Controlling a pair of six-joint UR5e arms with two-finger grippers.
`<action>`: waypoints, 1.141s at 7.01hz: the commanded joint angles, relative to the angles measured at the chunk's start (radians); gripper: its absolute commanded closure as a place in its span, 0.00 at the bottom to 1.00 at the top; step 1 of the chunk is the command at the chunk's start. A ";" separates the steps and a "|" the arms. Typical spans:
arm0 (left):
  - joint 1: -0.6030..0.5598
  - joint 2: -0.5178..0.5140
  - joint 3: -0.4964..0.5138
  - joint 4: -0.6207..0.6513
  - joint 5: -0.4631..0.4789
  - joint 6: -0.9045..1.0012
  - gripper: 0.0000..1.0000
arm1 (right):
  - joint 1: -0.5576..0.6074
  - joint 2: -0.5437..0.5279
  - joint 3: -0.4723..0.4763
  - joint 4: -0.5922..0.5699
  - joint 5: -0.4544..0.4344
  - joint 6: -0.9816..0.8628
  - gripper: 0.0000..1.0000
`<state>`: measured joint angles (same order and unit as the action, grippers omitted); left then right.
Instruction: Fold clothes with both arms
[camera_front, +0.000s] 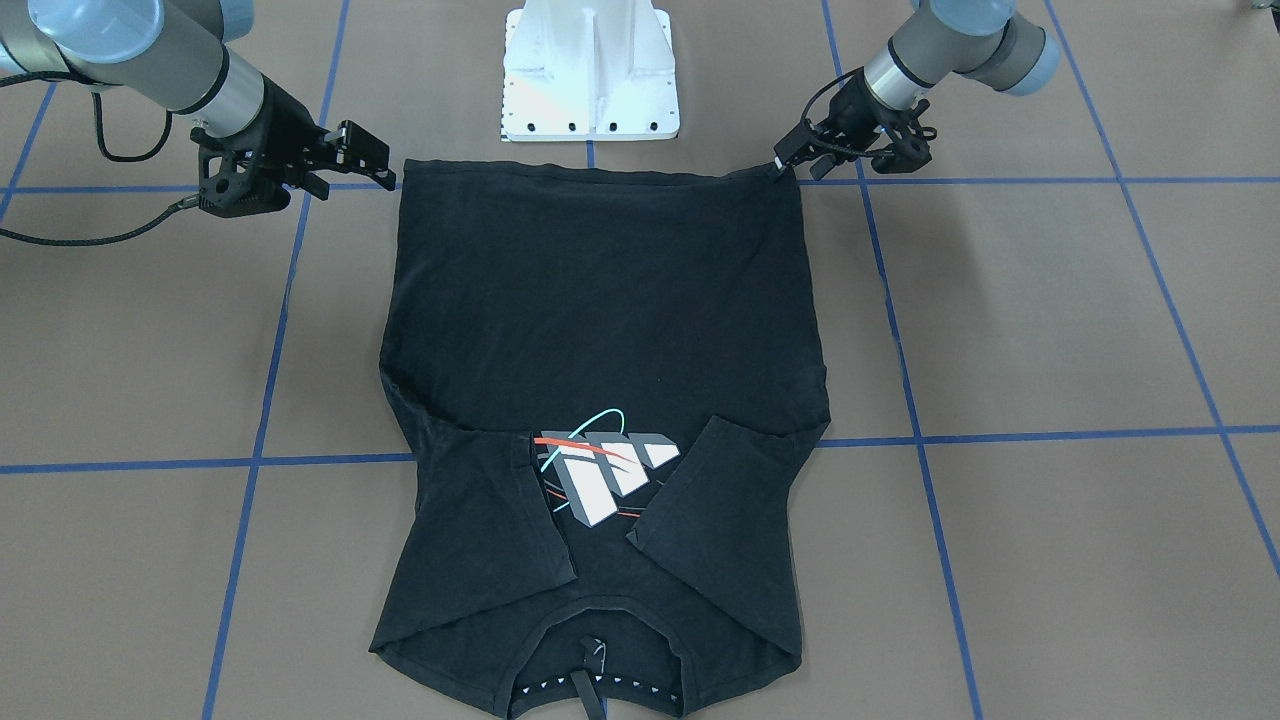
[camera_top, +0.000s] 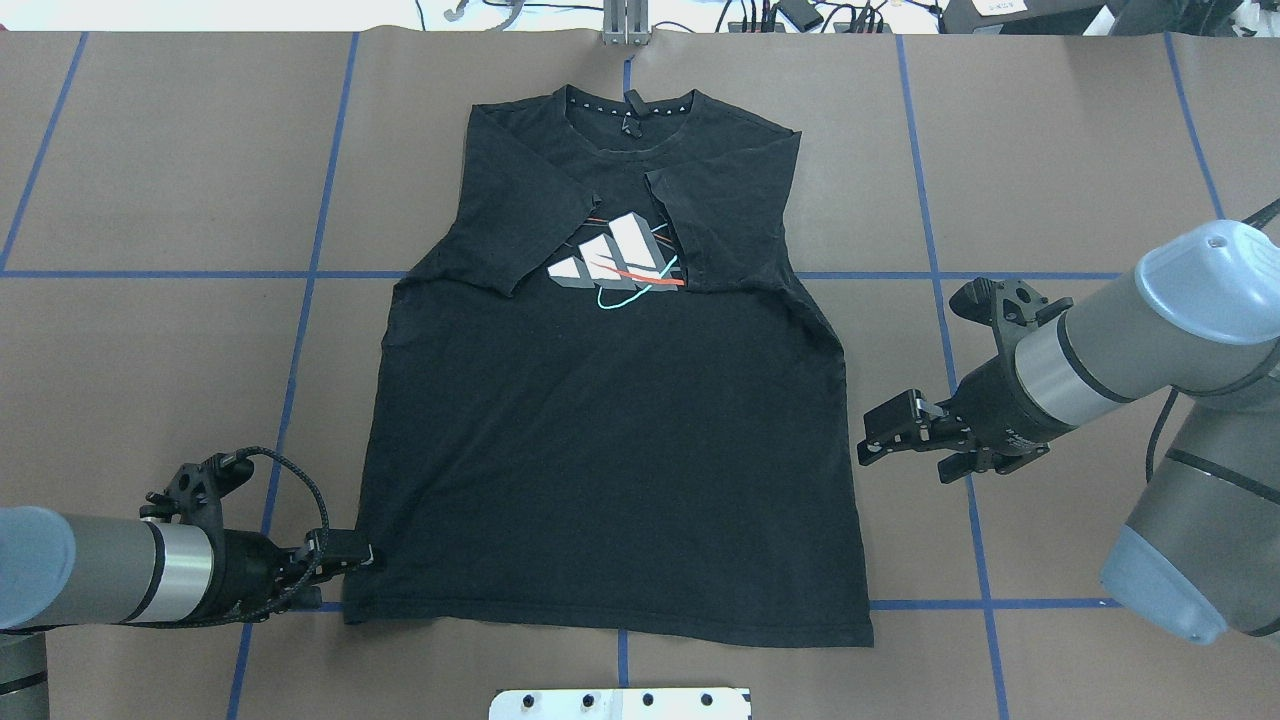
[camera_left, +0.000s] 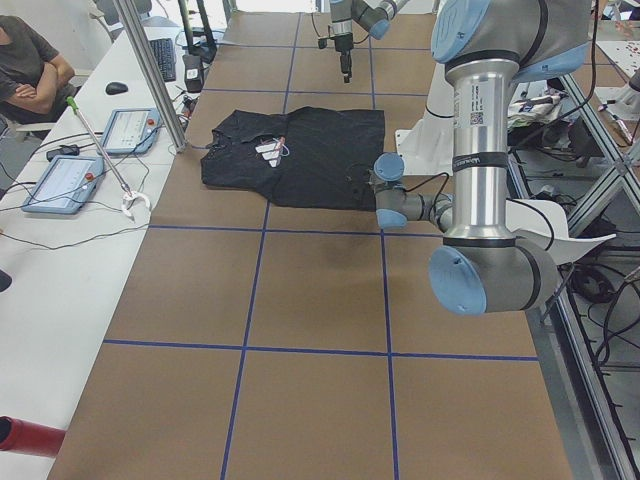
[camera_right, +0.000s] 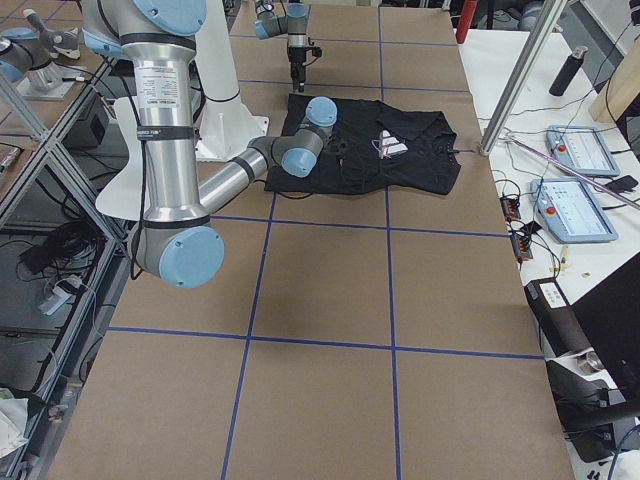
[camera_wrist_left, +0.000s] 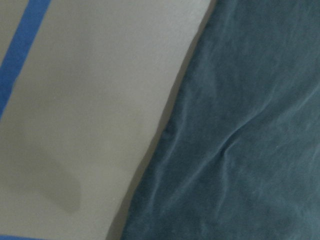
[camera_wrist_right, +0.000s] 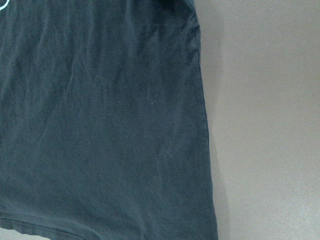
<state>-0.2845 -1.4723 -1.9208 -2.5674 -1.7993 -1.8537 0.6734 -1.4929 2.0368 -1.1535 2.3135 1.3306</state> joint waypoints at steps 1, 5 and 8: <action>0.025 -0.019 0.000 0.053 0.002 -0.031 0.10 | 0.002 -0.004 0.002 0.002 0.004 -0.001 0.00; 0.033 -0.051 0.000 0.108 0.003 -0.032 0.18 | 0.000 -0.035 -0.001 0.063 0.009 0.001 0.00; 0.033 -0.037 -0.004 0.115 0.003 -0.030 0.18 | -0.001 -0.023 -0.001 0.063 0.009 0.030 0.00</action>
<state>-0.2526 -1.5166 -1.9242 -2.4570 -1.7974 -1.8839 0.6726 -1.5210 2.0349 -1.0909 2.3223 1.3461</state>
